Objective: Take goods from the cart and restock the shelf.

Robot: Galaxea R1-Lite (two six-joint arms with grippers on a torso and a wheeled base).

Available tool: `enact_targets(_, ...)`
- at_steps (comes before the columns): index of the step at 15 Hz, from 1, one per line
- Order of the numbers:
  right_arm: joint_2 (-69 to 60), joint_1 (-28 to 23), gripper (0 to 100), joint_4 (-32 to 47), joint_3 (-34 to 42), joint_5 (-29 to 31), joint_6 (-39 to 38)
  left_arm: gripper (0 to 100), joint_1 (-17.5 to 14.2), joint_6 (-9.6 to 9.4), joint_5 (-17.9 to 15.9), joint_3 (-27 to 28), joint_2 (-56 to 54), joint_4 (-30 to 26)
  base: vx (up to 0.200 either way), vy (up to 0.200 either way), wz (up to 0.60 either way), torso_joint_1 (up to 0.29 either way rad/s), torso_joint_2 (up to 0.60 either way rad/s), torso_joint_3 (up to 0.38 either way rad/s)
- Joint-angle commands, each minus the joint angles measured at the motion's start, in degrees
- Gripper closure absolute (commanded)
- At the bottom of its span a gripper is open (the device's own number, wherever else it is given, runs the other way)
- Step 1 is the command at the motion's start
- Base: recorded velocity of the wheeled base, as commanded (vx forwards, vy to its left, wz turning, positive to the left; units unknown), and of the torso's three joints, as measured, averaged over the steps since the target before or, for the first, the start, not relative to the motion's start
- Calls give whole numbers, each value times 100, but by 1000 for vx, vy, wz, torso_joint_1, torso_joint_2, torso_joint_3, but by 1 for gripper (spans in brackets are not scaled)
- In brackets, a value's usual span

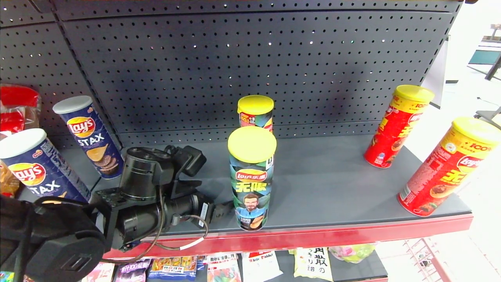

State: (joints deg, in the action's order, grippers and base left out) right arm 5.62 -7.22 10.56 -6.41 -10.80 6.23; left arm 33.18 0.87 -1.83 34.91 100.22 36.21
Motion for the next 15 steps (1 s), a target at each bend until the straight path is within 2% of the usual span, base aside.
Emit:
enact_targets(1, 18, 1, 0, -1, 0, -1, 1, 0, -5, 1, -2, 24, -2, 0, 0, 0, 0, 0, 0, 0)
enact_targets(5, 27, 1, 0, -1, 0, -1, 1, 0, -40, 19, 51, -64, -117, 9, 0, 0, 0, 0, 0, 0)
enact_targets(7, 36, 27, 0, -1, 8, -36, 1, 0, -93, -16, 16, -239, -591, -61, 0, 0, 0, 0, 0, 0)
enact_targets(10, 27, 106, 0, -1, 8, -45, -69, 0, -392, -25, 7, -960, -1910, -729, 0, 0, 0, 0, 0, 0)
enact_targets(12, 18, 106, 0, -1, 8, -45, -69, 0, -479, -34, 16, -1391, -3254, -1485, 0, 0, 0, 0, 0, 0)
enact_targets(14, 18, 106, 0, -1, 8, -45, -34, 0, -550, -34, 51, -1417, -4687, -2830, 0, 0, 0, 0, 0, 0)
enact_targets(15, 18, 106, 0, -1, 8, -54, -34, 0, -655, -34, 121, -1338, -5794, -4060, 0, 0, 0, 0, 0, 0)
